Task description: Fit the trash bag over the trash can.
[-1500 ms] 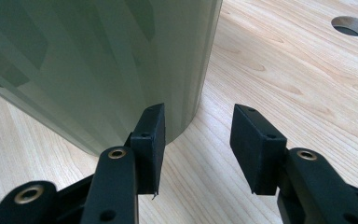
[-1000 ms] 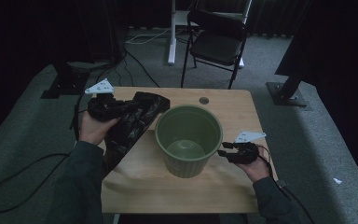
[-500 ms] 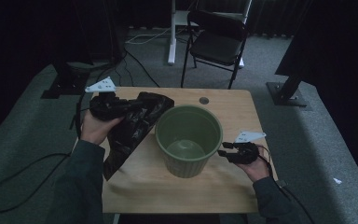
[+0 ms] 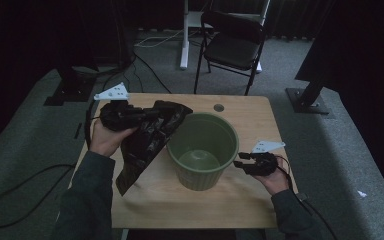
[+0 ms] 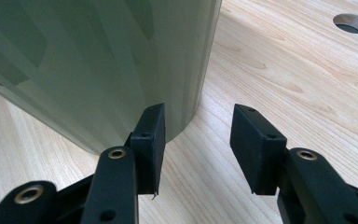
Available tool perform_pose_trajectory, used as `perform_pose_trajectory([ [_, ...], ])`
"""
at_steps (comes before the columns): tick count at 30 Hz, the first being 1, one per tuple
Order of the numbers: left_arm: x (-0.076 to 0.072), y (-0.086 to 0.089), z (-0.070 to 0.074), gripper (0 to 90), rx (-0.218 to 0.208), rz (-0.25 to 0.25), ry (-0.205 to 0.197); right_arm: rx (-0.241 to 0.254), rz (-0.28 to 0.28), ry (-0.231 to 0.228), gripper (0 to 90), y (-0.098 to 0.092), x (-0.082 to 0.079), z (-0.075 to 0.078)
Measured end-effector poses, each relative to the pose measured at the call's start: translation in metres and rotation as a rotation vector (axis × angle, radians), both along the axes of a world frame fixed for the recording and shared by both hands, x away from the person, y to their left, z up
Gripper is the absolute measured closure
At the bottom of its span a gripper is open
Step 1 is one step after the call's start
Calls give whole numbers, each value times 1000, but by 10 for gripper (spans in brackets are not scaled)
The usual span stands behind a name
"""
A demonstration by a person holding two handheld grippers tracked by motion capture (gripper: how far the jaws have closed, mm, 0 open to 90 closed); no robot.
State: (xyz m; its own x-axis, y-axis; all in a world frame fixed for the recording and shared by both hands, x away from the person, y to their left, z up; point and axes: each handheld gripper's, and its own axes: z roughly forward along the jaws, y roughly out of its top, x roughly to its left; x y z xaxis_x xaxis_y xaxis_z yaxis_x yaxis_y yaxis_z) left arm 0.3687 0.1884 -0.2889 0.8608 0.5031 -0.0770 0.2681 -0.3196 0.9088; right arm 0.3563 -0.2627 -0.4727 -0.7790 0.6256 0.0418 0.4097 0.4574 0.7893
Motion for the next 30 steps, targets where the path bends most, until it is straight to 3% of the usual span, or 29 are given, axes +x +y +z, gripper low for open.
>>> perform_pose_trajectory([
  [16, -13, -3, 18, 831, -14, -81, -20, -4, 3, 1, 547, 1, 0, 0],
  [30, -37, -18, 49, 828, -36, -188, -84, -5, 3, 3, 547, 1, 0, 0],
])
